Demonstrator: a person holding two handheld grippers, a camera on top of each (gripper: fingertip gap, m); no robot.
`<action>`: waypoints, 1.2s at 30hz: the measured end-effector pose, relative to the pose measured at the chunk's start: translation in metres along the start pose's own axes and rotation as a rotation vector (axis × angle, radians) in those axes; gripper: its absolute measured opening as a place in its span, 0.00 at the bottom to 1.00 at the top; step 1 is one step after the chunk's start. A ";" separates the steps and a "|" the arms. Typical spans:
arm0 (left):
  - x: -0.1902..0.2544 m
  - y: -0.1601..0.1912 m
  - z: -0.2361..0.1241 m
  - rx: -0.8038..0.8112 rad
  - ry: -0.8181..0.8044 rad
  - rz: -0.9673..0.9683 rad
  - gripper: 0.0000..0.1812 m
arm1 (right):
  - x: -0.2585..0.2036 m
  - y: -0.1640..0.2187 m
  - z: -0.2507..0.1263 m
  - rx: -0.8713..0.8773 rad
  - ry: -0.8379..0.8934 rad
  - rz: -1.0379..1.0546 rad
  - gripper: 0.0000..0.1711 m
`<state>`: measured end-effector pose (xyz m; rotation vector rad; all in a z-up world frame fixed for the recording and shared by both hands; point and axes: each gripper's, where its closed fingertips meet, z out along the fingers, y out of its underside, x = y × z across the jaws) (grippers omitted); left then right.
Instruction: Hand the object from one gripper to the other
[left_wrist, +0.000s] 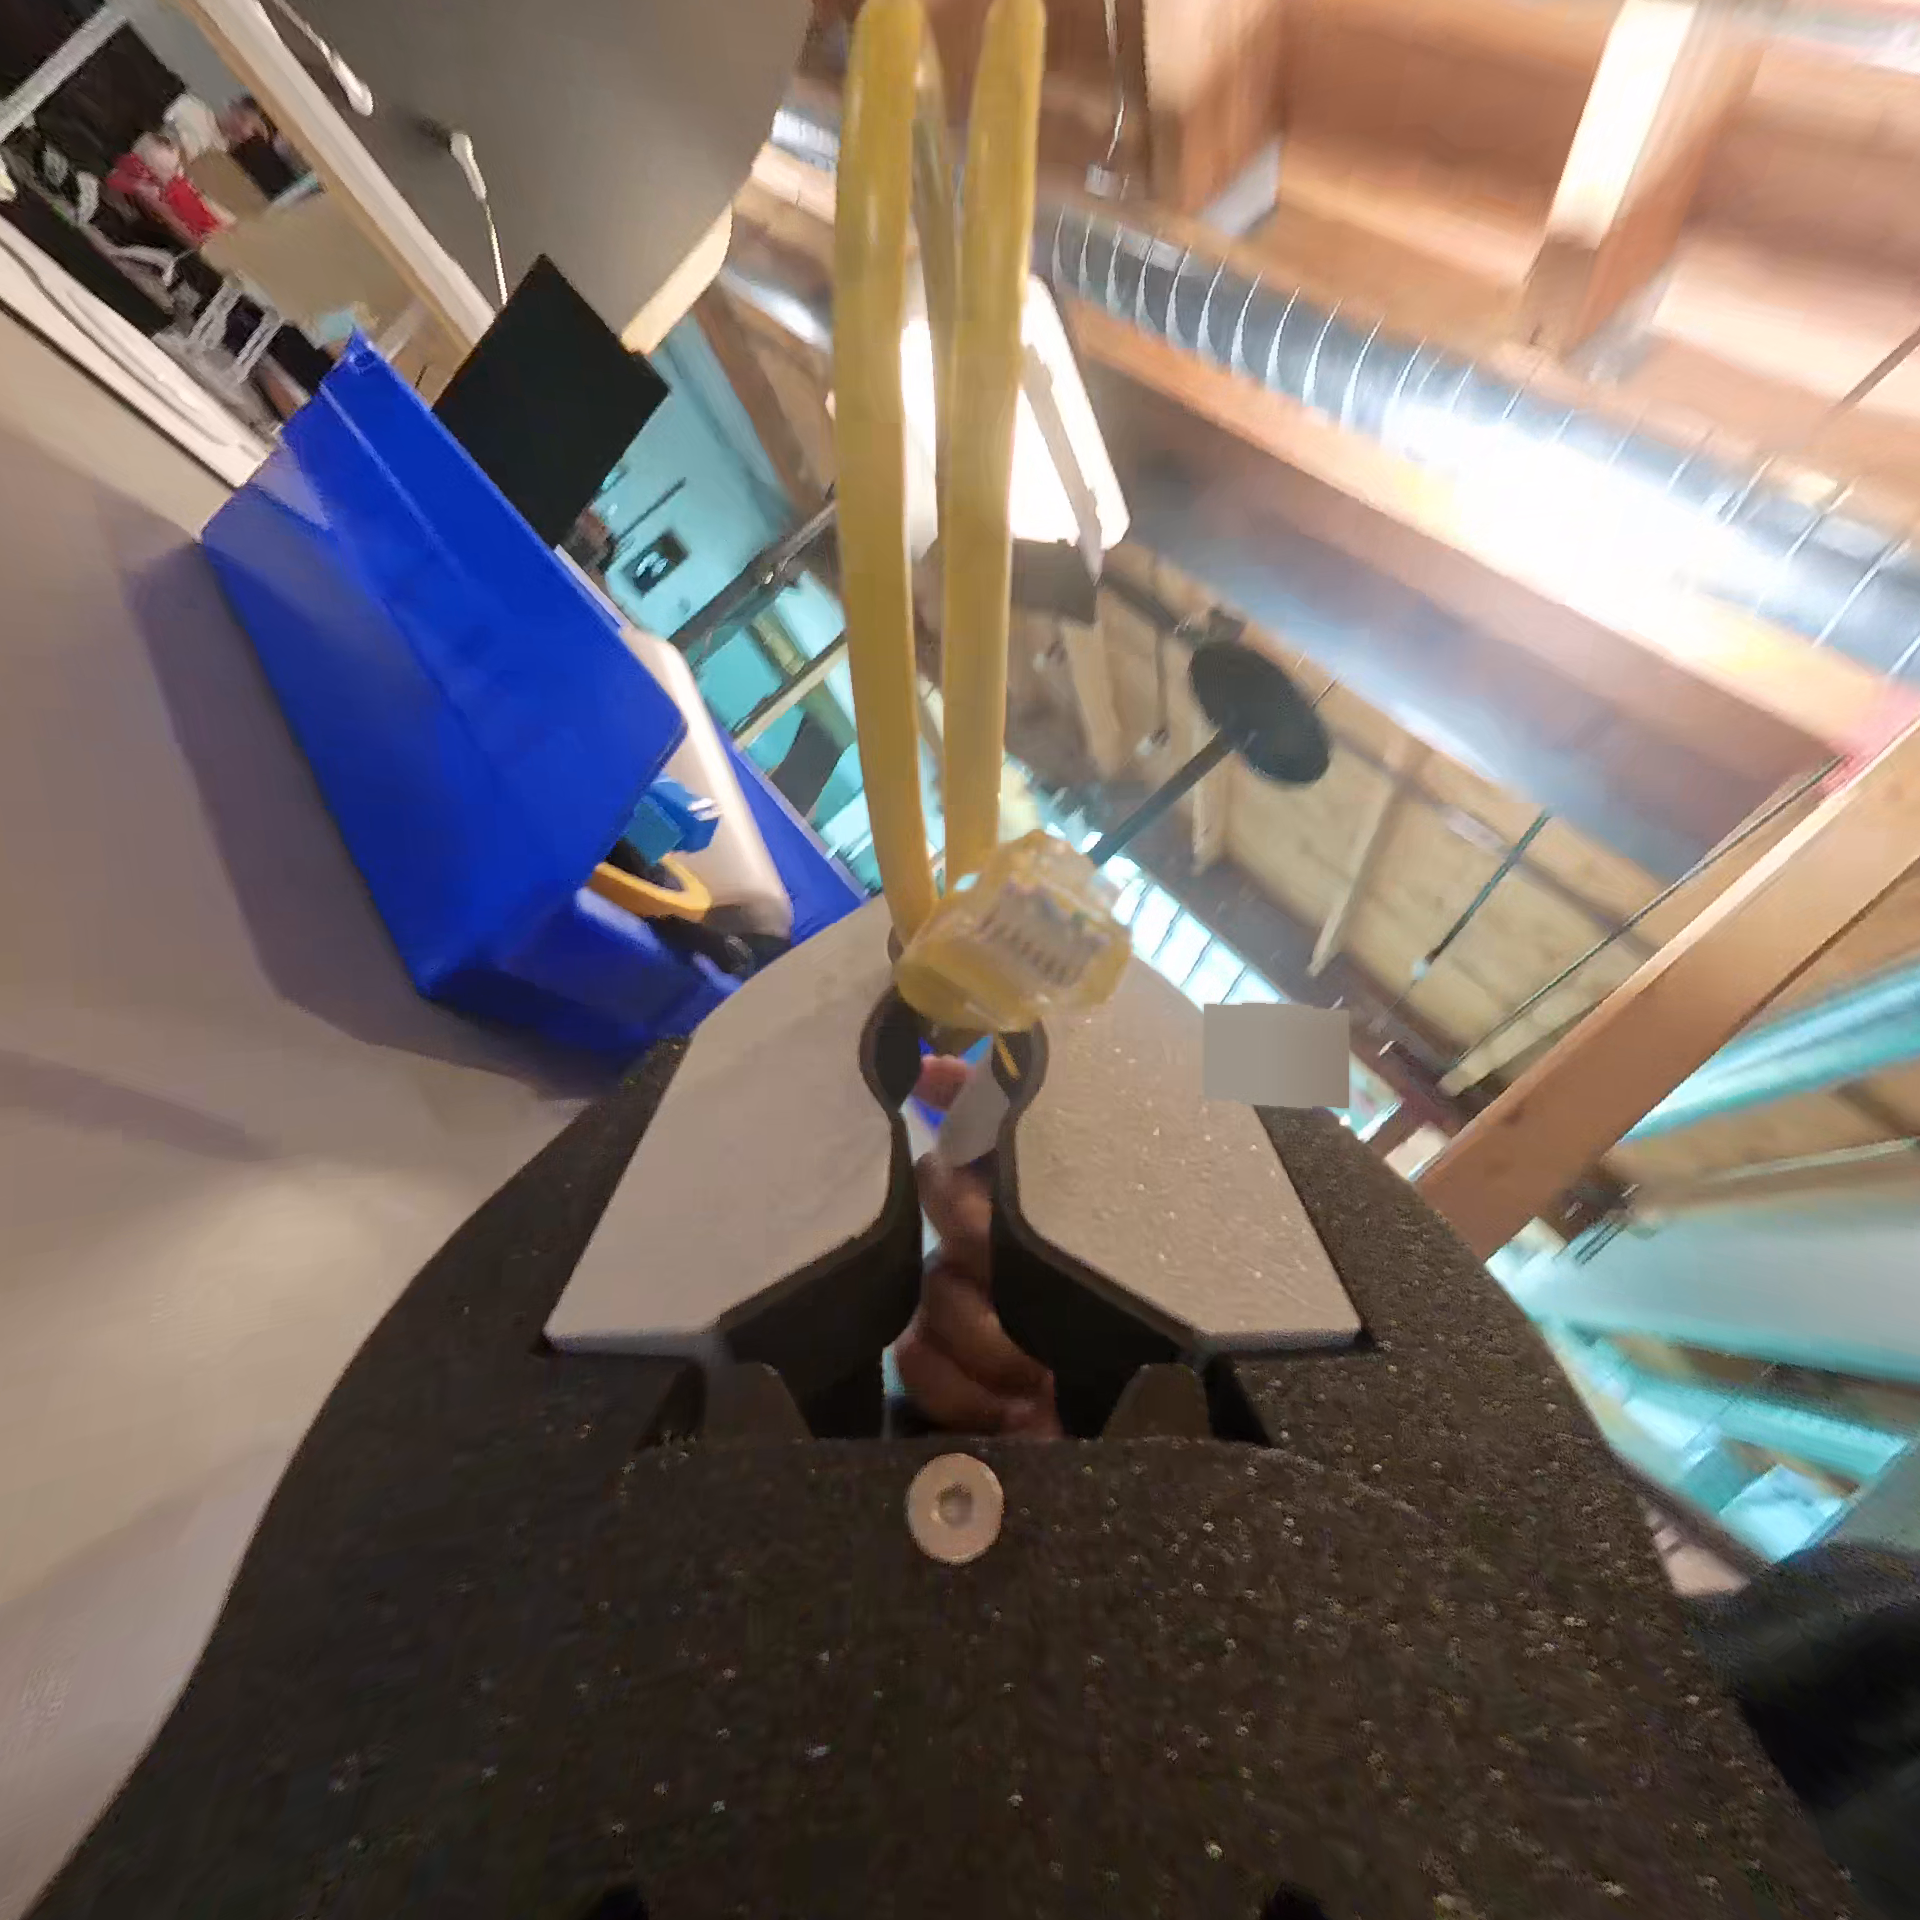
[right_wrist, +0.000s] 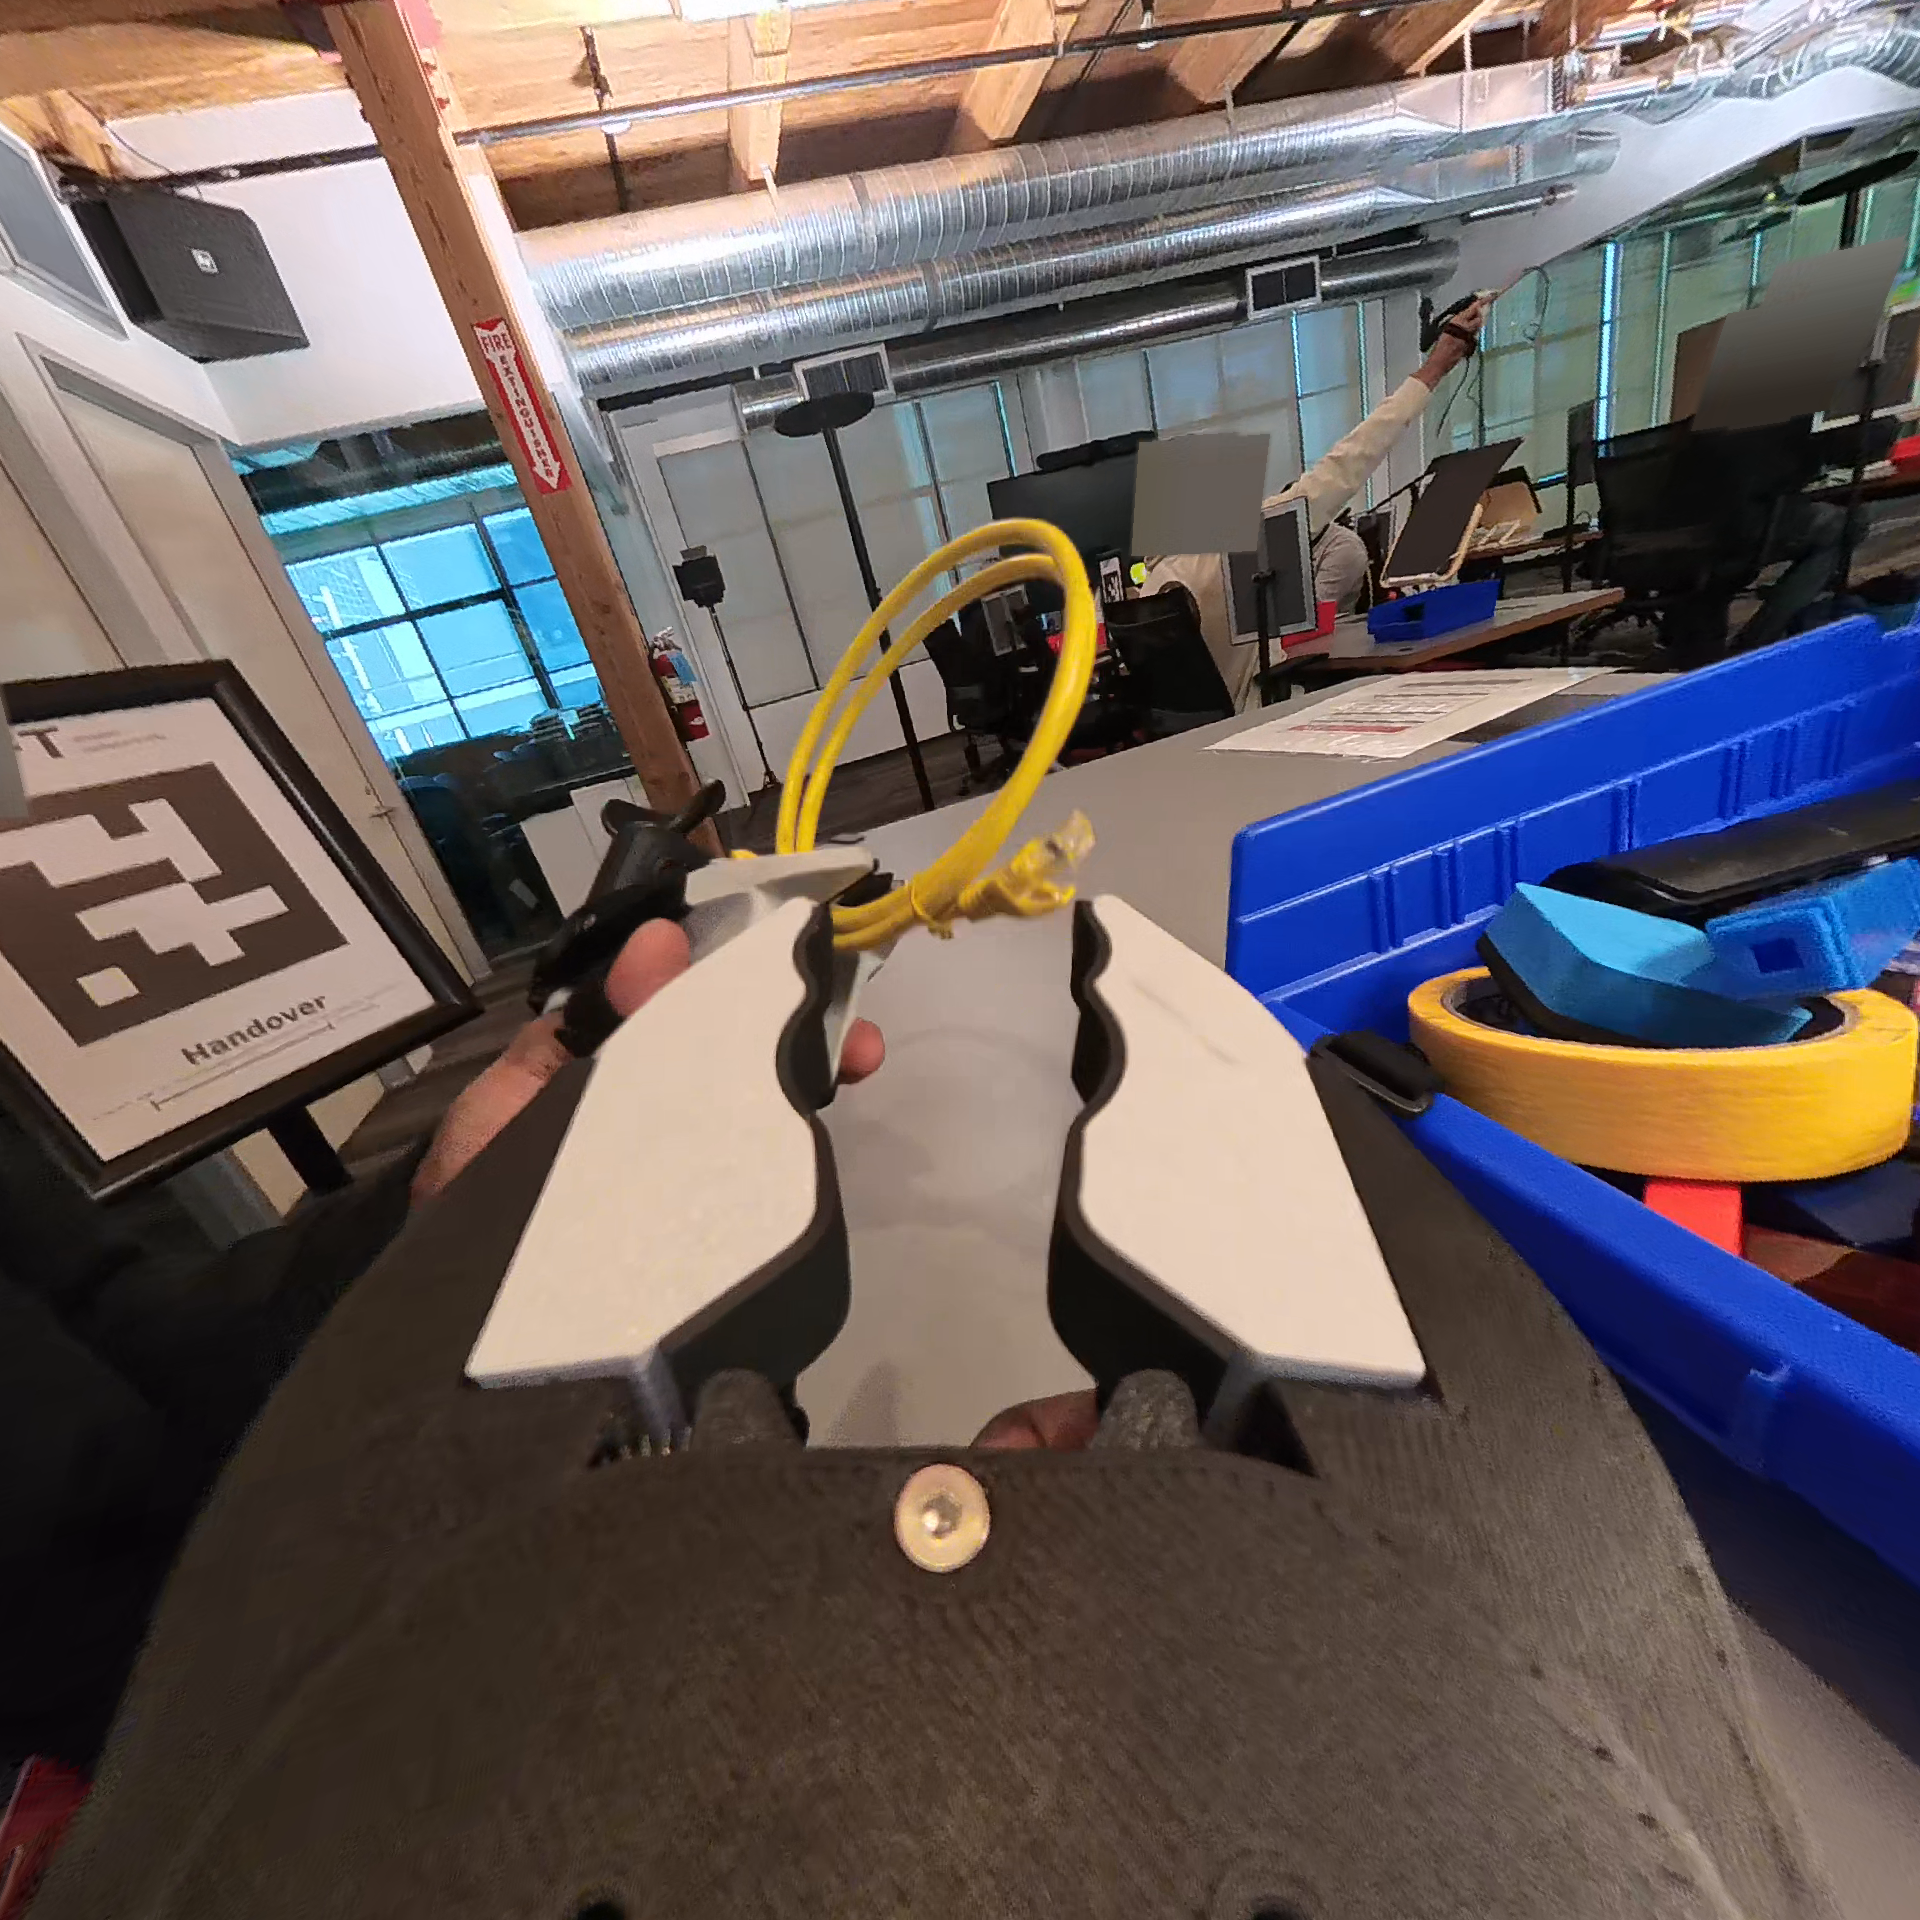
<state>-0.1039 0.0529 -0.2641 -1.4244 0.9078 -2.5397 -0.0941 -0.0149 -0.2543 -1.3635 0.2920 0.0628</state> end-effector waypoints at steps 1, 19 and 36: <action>0.003 -0.002 0.000 0.044 0.022 -0.047 0.05 | -0.001 0.000 0.002 0.000 0.005 -0.027 0.26; 0.001 0.036 0.010 -0.083 -0.042 -0.017 0.06 | 0.006 0.043 0.023 -0.303 0.659 -1.581 0.27; 0.037 0.009 0.003 -0.130 0.095 0.475 0.39 | 0.014 0.005 0.002 -0.077 0.413 -0.729 0.07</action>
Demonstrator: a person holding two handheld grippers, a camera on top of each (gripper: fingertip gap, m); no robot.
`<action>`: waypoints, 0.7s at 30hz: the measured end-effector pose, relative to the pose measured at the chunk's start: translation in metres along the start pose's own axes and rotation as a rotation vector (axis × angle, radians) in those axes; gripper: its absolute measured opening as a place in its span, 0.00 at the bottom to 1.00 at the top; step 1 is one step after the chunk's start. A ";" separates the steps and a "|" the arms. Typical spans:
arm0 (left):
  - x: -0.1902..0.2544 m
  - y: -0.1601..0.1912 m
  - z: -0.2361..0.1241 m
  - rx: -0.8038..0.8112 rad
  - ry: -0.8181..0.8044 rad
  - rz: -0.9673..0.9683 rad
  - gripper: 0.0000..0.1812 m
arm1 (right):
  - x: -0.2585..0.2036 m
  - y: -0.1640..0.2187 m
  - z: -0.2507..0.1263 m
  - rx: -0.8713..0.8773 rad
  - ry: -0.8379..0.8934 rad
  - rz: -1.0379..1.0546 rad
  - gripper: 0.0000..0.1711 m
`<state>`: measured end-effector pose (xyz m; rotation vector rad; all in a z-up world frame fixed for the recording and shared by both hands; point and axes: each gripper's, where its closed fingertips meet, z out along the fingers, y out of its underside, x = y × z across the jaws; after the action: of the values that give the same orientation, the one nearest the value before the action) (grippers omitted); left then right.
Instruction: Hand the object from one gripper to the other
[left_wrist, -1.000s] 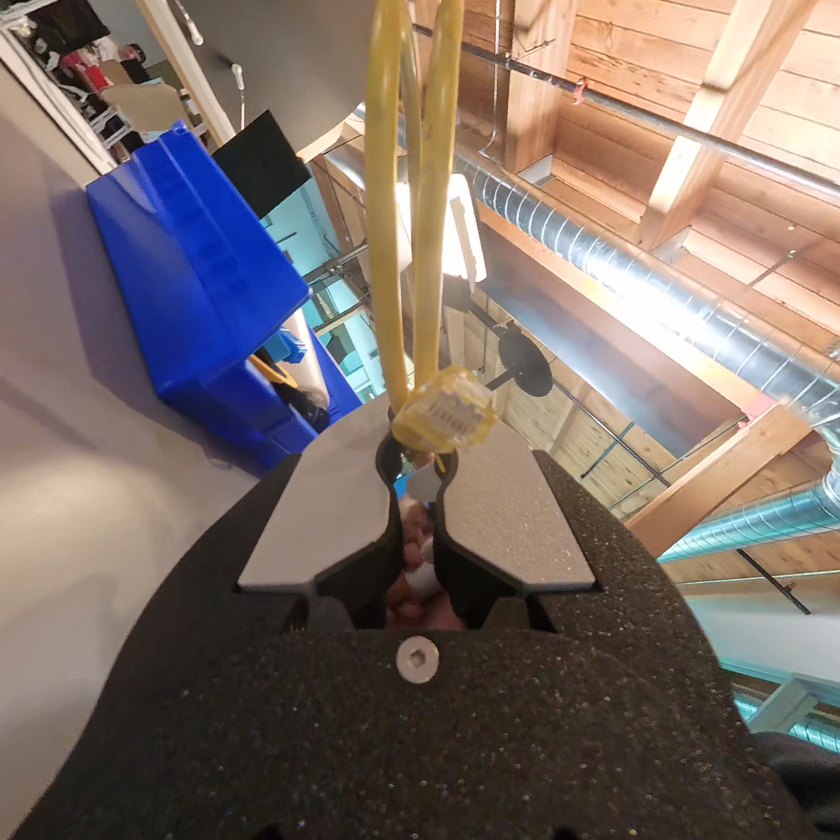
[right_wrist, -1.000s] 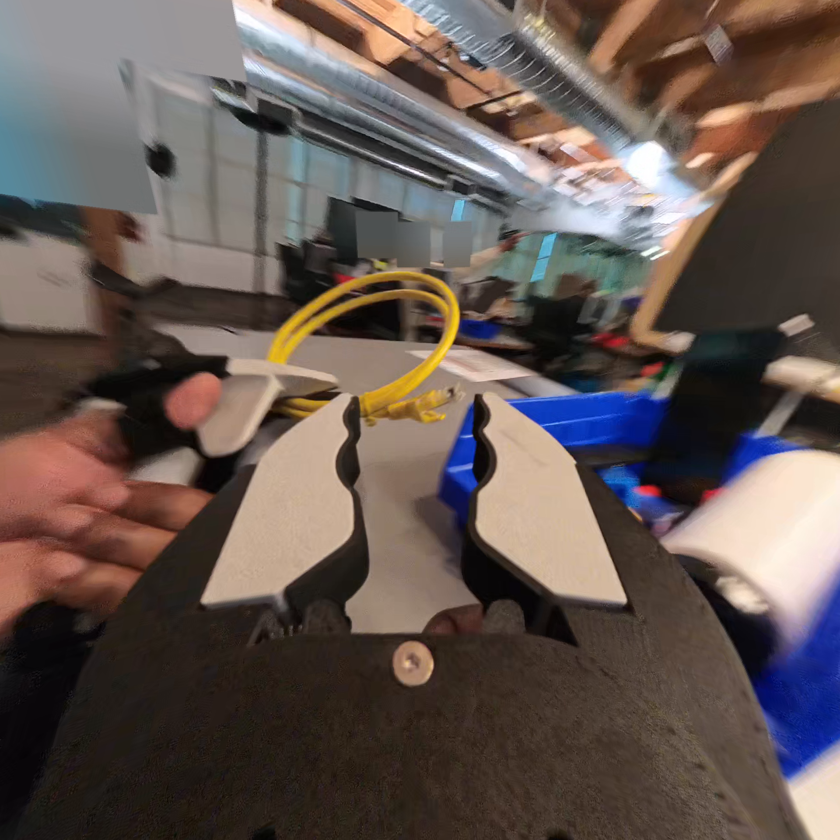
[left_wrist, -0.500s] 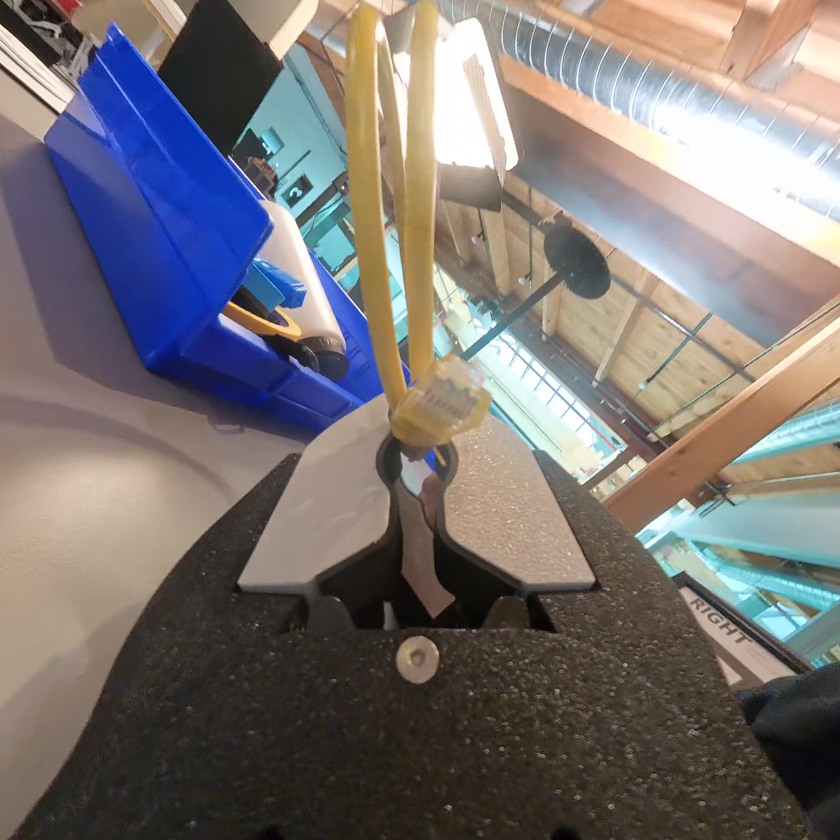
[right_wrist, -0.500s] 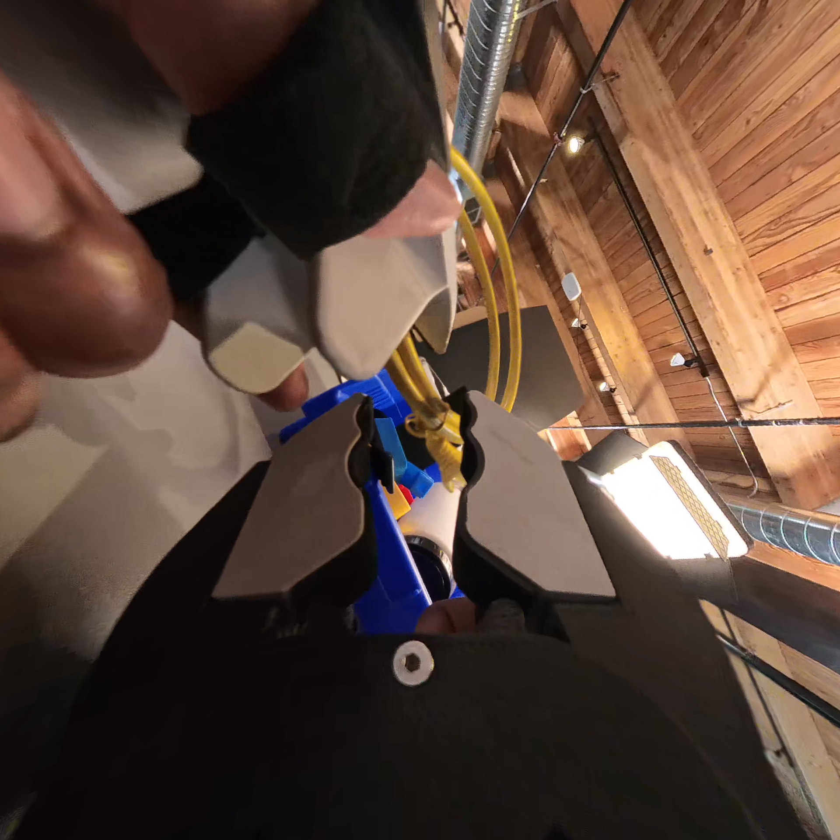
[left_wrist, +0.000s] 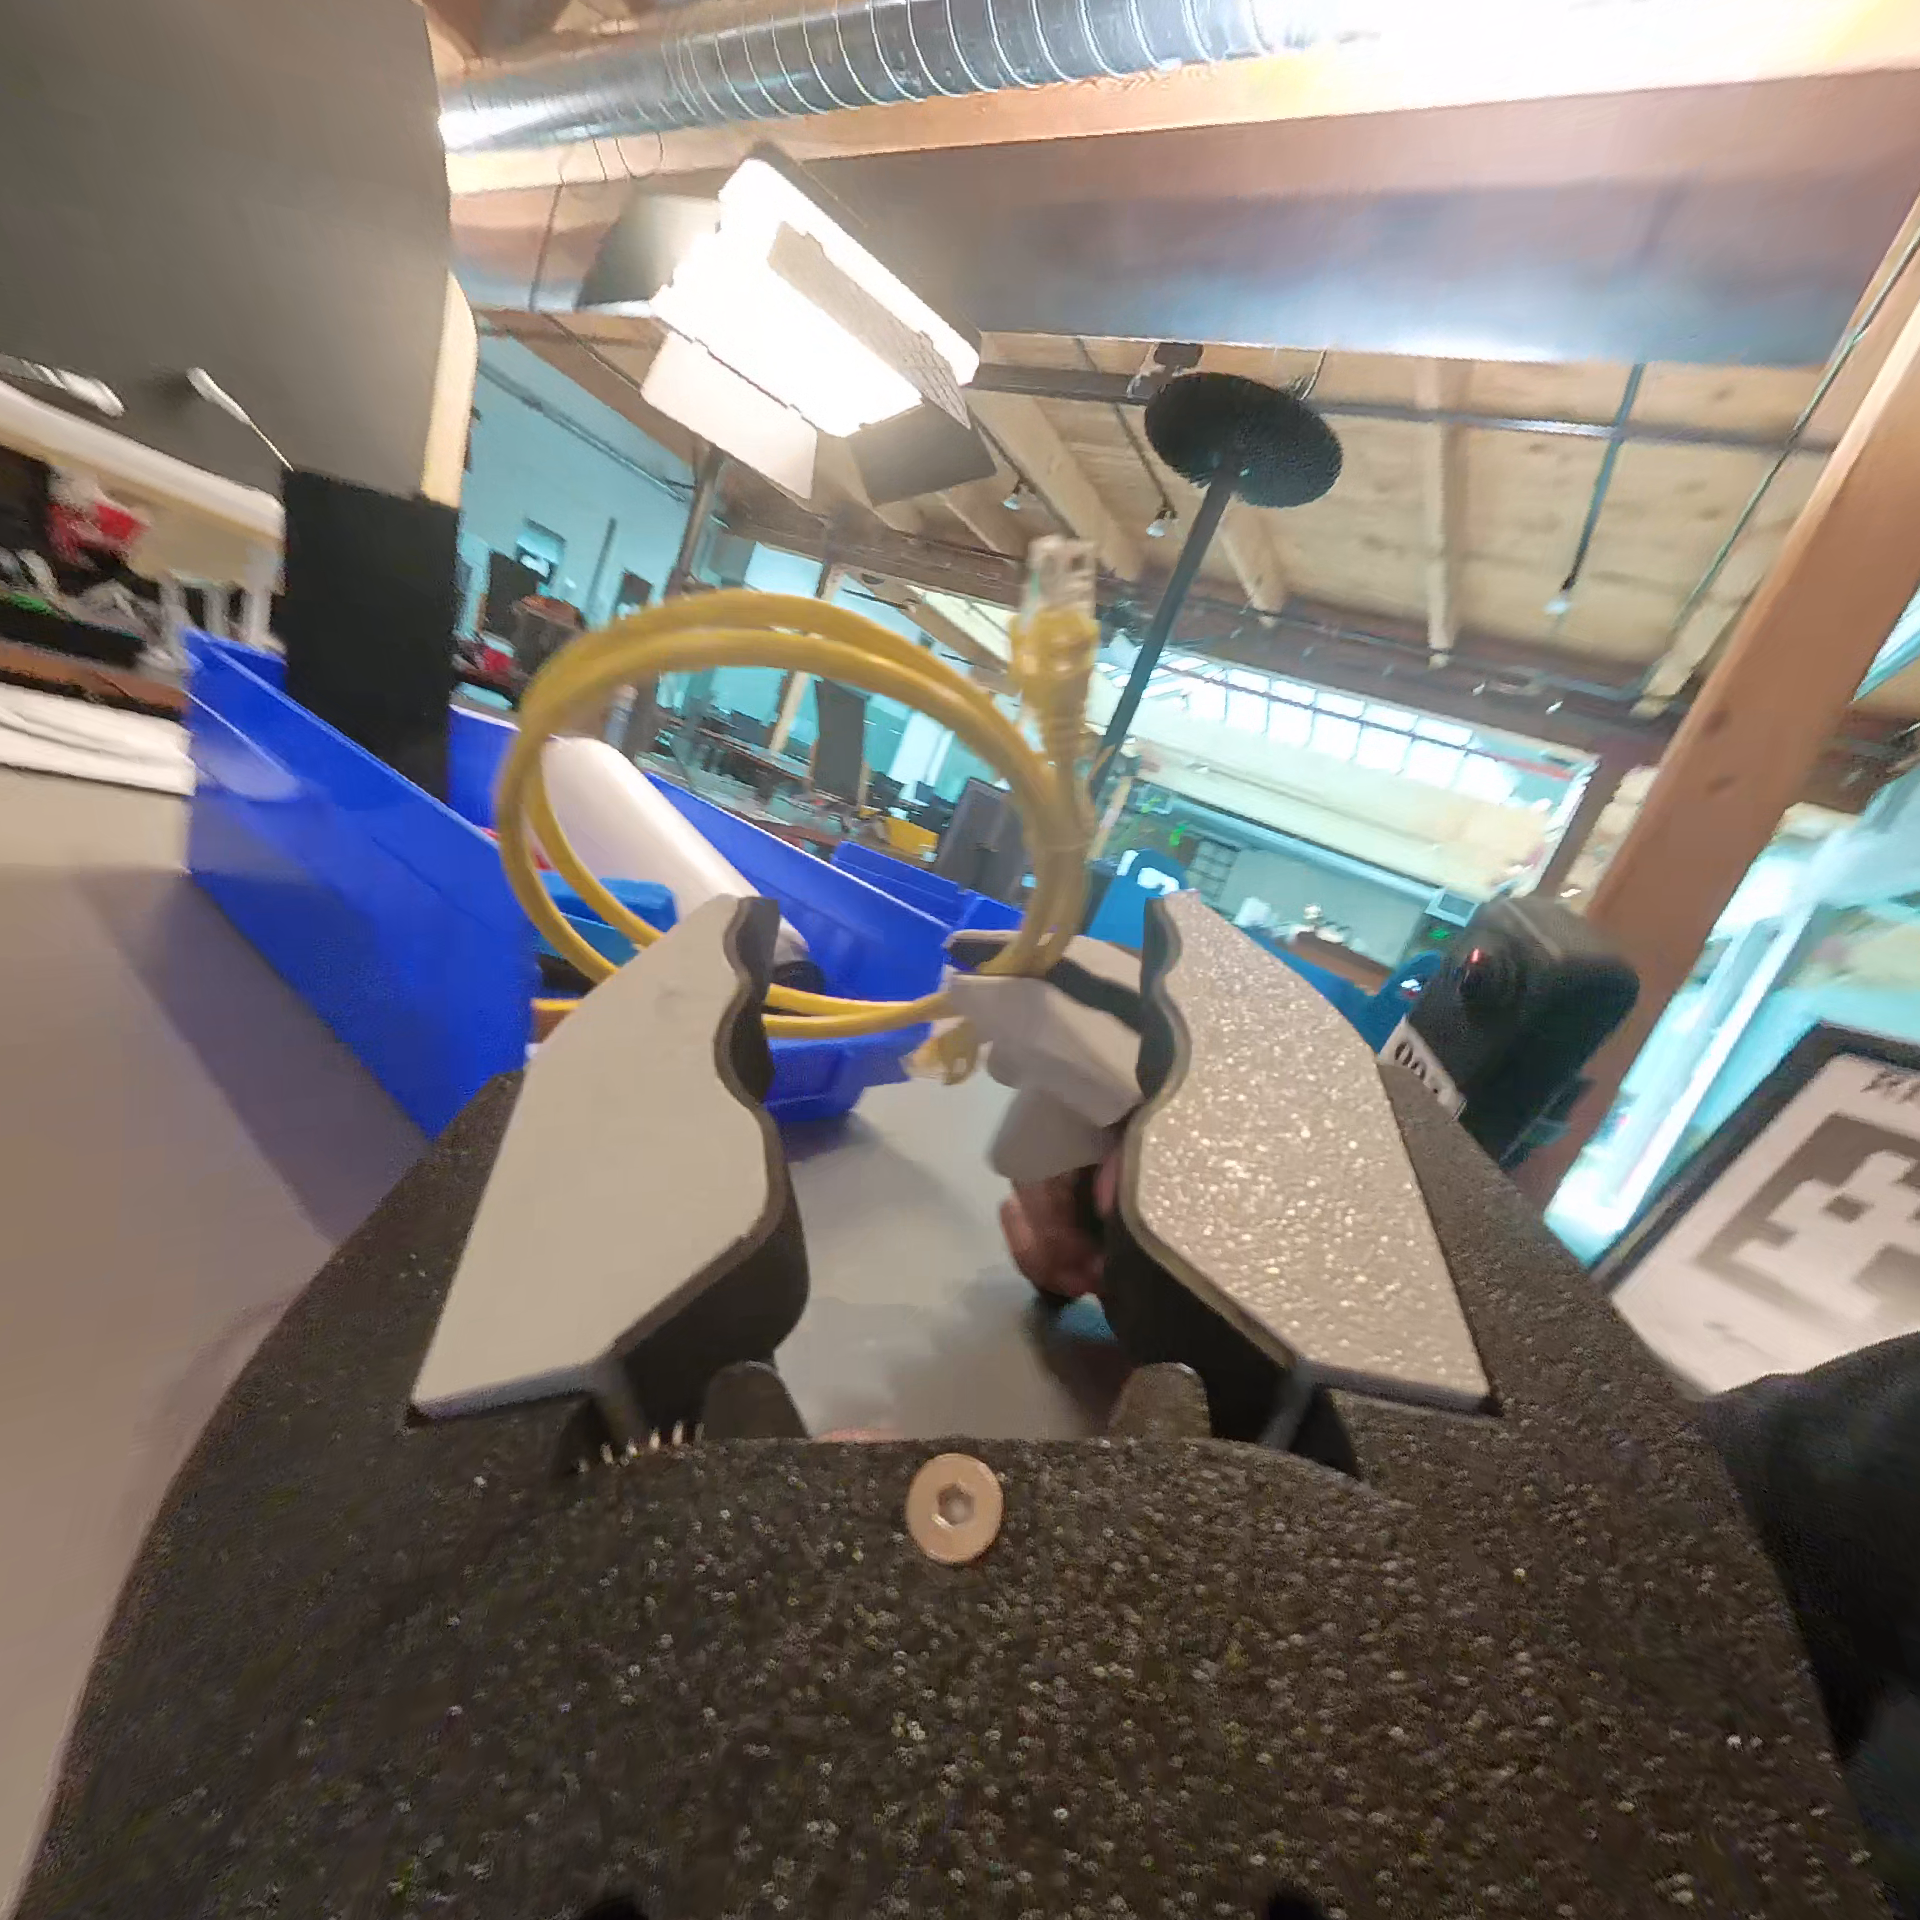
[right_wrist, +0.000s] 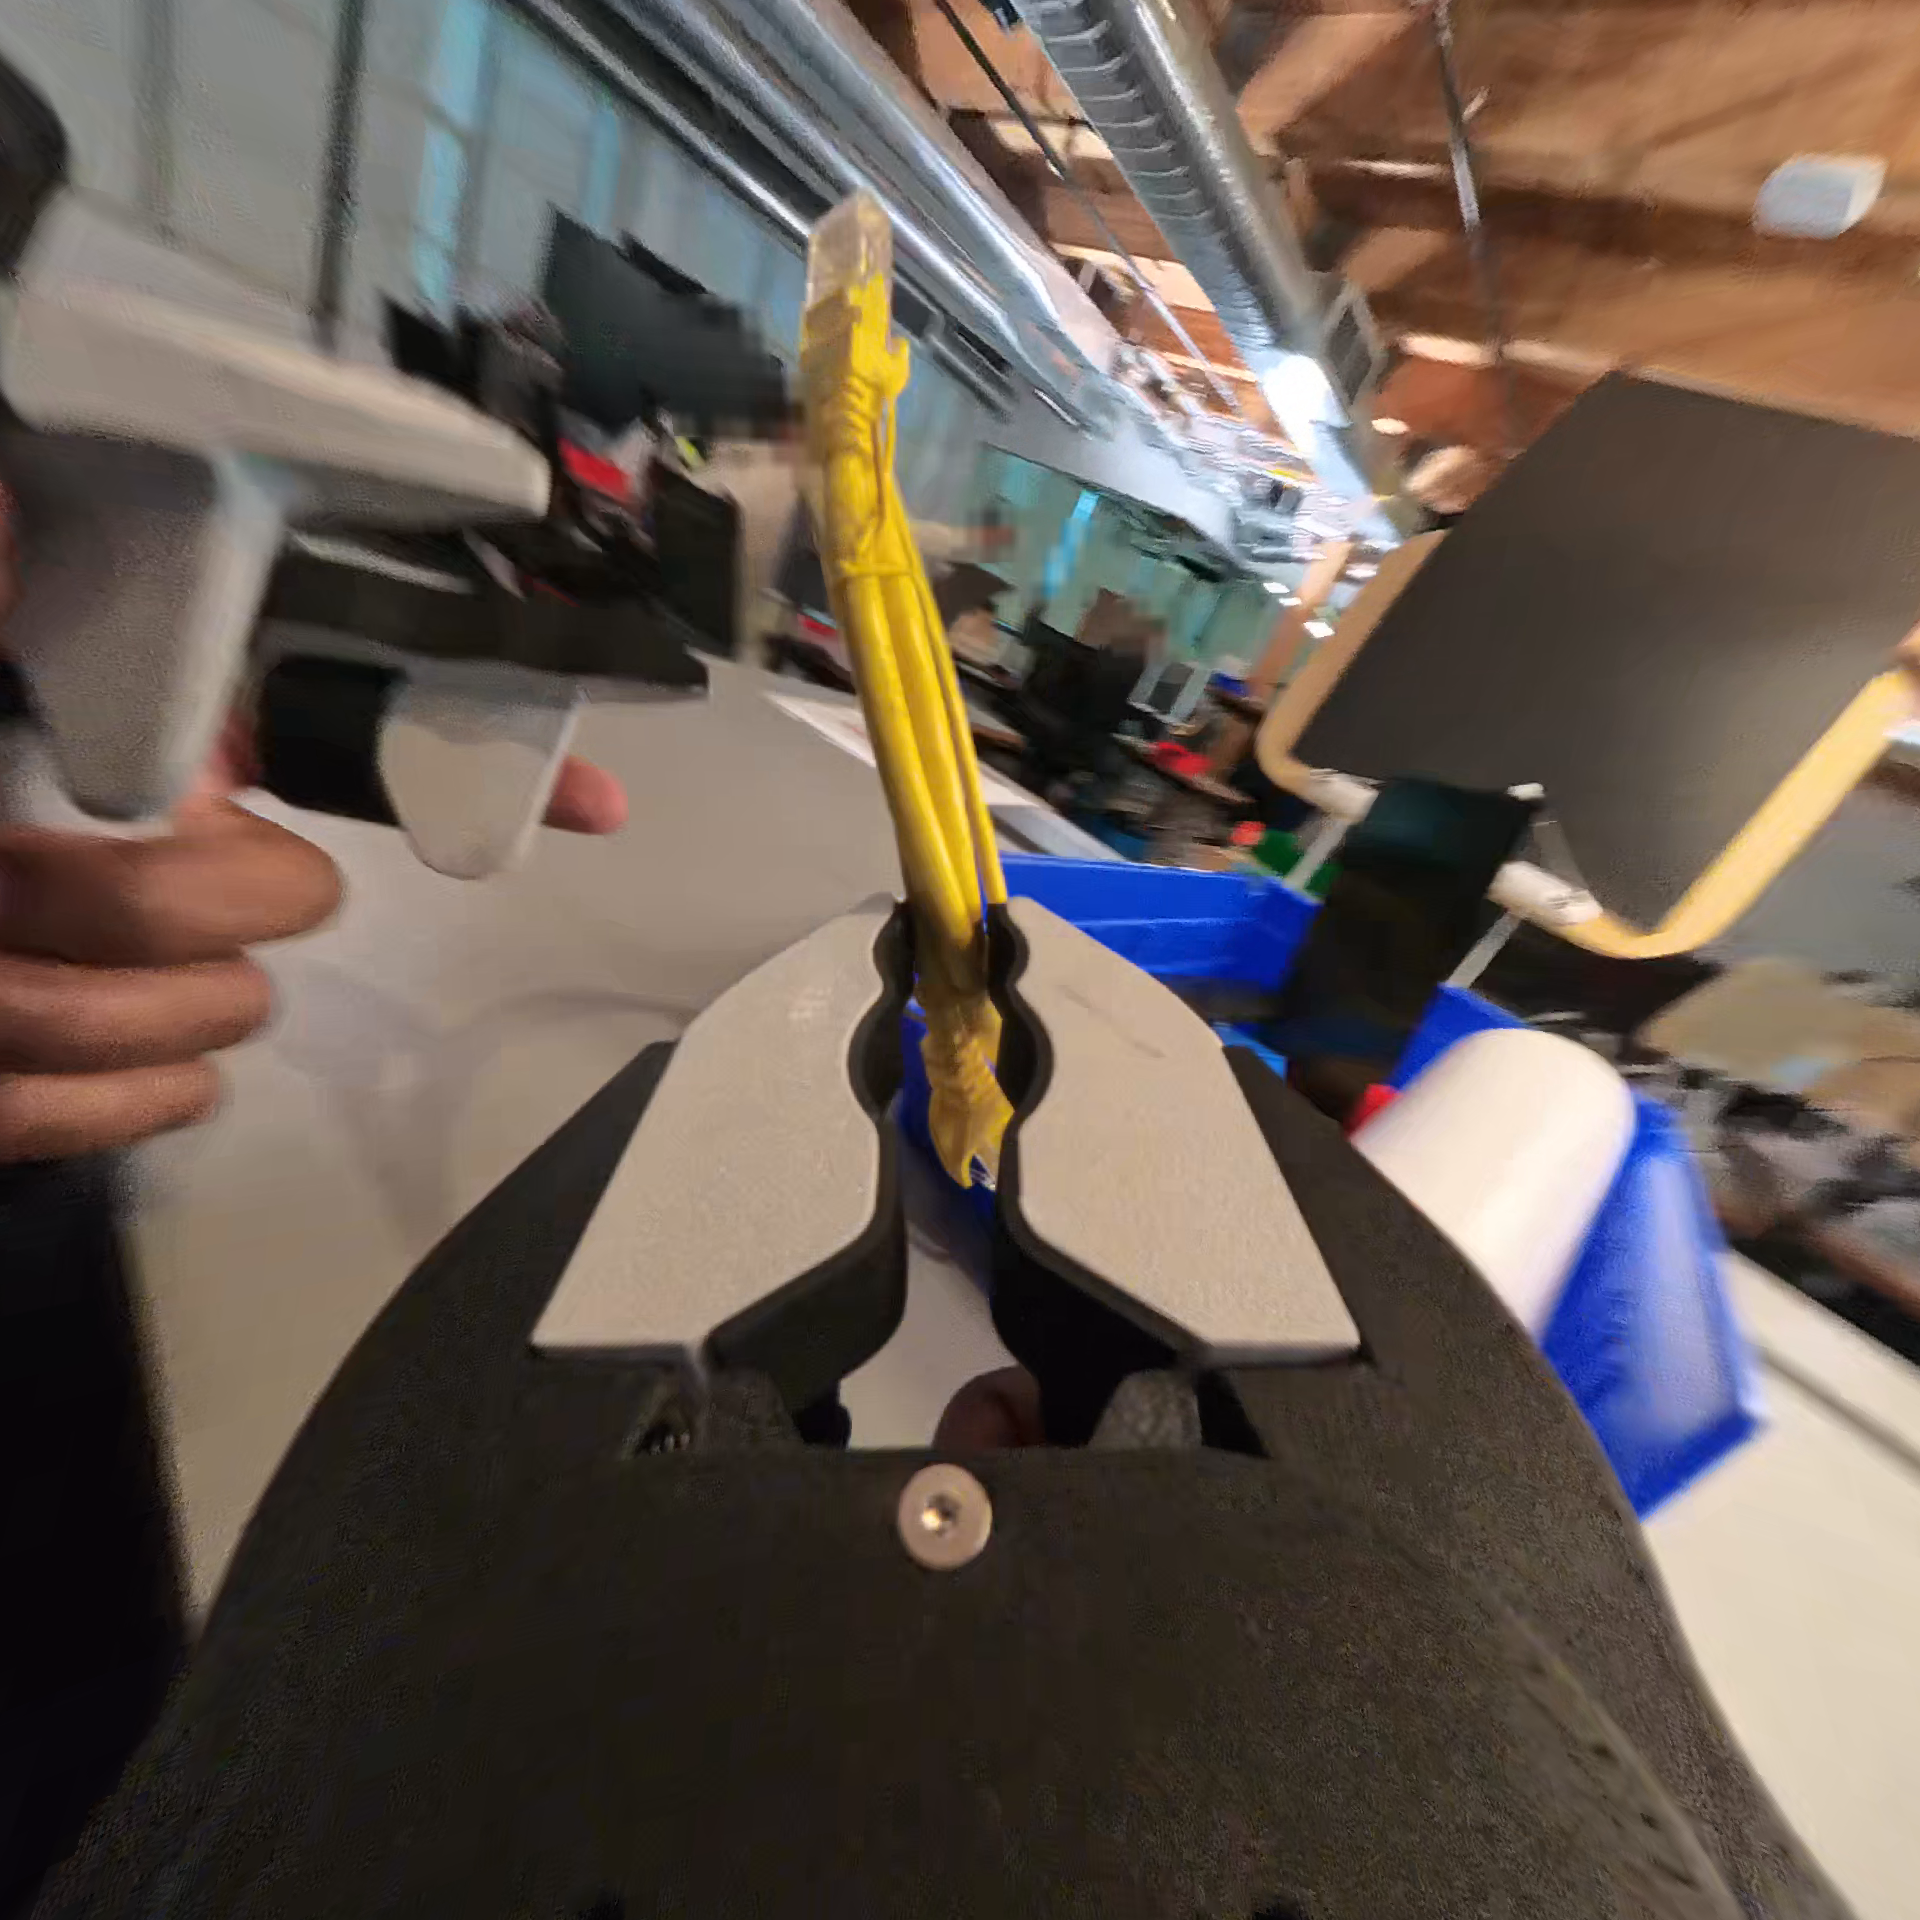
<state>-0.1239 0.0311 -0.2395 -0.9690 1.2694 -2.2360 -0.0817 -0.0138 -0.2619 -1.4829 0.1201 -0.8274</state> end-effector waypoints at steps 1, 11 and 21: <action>-0.003 -0.005 -0.003 0.007 -0.012 0.045 0.40 | -0.001 -0.004 -0.002 0.030 -0.062 0.097 0.08; -0.006 -0.014 -0.024 -0.069 0.075 0.210 0.39 | -0.033 -0.028 -0.028 0.108 -0.753 0.813 0.08; -0.003 -0.005 -0.033 -0.168 0.135 0.233 0.05 | -0.039 -0.017 -0.024 -0.005 -0.799 0.931 0.08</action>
<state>-0.1462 0.0549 -0.2475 -0.6937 1.5646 -2.0694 -0.1301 -0.0100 -0.2654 -1.4405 0.1839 0.5199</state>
